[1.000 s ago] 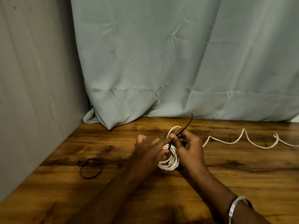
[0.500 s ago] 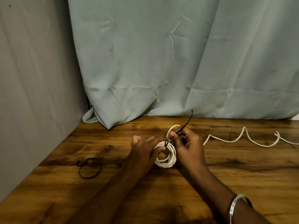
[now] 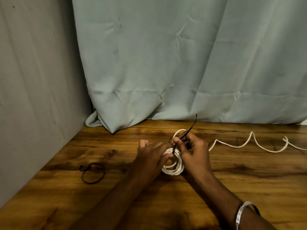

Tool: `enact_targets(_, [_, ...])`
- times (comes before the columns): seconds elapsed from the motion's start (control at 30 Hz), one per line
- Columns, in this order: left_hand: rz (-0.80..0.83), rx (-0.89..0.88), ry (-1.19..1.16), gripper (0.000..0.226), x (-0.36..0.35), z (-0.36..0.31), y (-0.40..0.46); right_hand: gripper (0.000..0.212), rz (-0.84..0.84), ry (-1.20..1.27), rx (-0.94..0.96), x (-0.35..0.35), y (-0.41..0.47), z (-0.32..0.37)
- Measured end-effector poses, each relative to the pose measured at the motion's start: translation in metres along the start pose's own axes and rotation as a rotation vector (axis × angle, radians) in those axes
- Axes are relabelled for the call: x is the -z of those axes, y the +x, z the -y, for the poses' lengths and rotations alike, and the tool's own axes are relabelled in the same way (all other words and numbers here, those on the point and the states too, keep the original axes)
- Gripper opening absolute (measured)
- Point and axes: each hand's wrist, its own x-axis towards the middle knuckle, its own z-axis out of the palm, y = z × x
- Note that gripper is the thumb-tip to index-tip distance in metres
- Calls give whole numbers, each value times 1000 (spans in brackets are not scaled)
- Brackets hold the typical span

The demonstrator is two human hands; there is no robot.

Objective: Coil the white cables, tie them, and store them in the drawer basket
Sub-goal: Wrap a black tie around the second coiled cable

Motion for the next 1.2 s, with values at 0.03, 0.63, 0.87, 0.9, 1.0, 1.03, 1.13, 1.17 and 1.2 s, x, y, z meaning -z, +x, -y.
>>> enact_targets(0.03, [-1, -9, 0, 32, 1, -1, 0, 12, -4, -8, -1, 0, 1, -1])
enact_targets(0.63, [-94, -94, 81, 28, 5, -5, -1, 30, 272, 612, -665, 6, 4, 15])
enact_targets(0.87, [-41, -65, 67, 29, 5, -5, -1, 17, 257, 589, -686, 8, 4, 15])
enact_targets(0.9, [-30, -72, 59, 30, 5, -3, -1, 15, 273, 575, -690, 9, 3, 14])
enact_targets(1.0, [5, -87, 45, 31, 6, 0, -3, 10, 333, 549, -715, 12, 3, 15])
enact_targets(1.03, [15, -80, 39, 30, 6, 0, -3, 10, 346, 542, -717, 12, 2, 16])
enact_targets(1.13, [20, -2, 28, 32, 7, -3, 0, 23, 326, 544, -669, 8, 1, 16])
enact_targets(1.17, [13, 32, 35, 33, 6, -3, 1, 28, 308, 555, -645, 5, 1, 16])
enact_targets(1.2, [6, 66, 36, 32, 5, -3, 1, 31, 286, 575, -625, 4, 0, 16])
